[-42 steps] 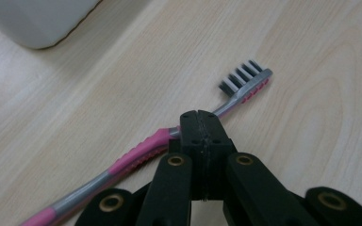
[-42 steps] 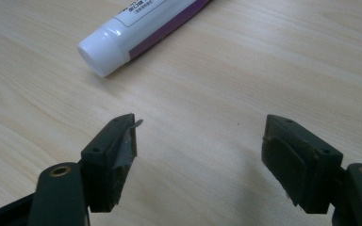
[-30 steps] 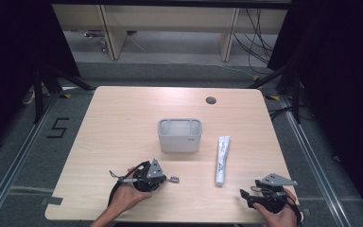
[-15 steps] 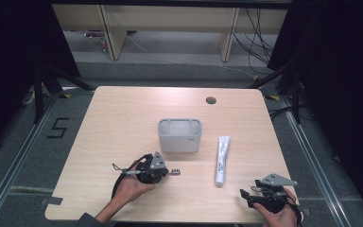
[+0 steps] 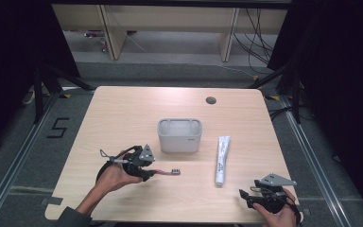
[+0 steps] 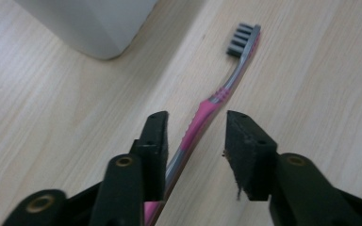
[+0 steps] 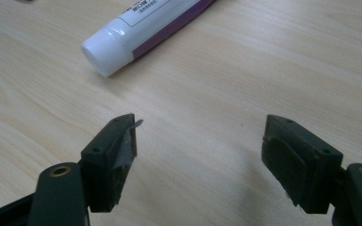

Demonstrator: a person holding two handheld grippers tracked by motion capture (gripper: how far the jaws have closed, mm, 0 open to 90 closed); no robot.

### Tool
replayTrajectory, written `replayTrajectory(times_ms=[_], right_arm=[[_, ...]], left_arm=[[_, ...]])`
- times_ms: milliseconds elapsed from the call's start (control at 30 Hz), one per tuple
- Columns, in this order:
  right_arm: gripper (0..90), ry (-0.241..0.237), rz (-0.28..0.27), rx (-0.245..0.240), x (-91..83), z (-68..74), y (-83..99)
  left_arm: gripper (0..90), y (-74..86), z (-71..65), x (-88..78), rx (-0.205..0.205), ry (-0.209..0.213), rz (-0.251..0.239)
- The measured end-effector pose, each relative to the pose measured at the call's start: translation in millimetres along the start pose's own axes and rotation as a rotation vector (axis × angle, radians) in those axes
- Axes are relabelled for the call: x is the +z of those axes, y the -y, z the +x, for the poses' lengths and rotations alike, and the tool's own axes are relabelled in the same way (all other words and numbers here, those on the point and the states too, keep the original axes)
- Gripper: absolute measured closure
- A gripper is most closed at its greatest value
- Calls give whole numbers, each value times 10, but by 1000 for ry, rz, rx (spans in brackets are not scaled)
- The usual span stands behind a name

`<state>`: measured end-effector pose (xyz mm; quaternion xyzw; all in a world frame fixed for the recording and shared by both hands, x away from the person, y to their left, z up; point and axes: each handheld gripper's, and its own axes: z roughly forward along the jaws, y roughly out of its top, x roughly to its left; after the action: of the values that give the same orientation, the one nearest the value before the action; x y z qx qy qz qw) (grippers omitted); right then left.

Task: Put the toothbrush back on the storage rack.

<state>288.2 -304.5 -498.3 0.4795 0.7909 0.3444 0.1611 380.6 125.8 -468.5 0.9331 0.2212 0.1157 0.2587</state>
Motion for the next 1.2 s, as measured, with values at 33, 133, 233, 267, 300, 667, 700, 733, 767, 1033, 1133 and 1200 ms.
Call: replayTrajectory(times_ms=[33, 133, 233, 267, 300, 667, 700, 733, 767, 1033, 1133, 1200], right_arm=[[277, 0, -1, 0, -2, 1, -1], [277, -1, 4, 7, -6, 10, -2], [277, 8, -3, -26, -2, -12, -6], [278, 3, -12, -41, 9, -25, -7], [277, -1, 5, 5, 3, 6, -2], [278, 3, -6, -34, 5, -18, -4], [277, 1, -9, -46, 8, -27, -5], [277, 2, -11, -39, 7, -22, -6], [277, 3, -11, -38, 7, -21, -8], [277, 4, -4, -29, -1, -12, -5], [278, -6, 1, 1, 2, 3, -2], [277, -14, 7, 11, -1, 10, 0]], left_arm=[[548, 4, 9, 10, 8, 2, 11], [519, -2, 32, 55, 46, 27, 51], [524, -26, 42, 79, 63, 44, 58], [534, -37, 48, 86, 76, 49, 69], [537, -43, 47, 90, 81, 52, 78], [592, -122, 77, 160, 143, 67, 148], [597, -130, 81, 169, 153, 72, 153], [599, -138, 79, 172, 148, 72, 155], [605, -145, 83, 176, 149, 74, 150], [658, -225, 95, 244, 163, 95, 187], [670, -240, 93, 266, 167, 104, 214], [682, -247, 100, 274, 164, 107, 217]])
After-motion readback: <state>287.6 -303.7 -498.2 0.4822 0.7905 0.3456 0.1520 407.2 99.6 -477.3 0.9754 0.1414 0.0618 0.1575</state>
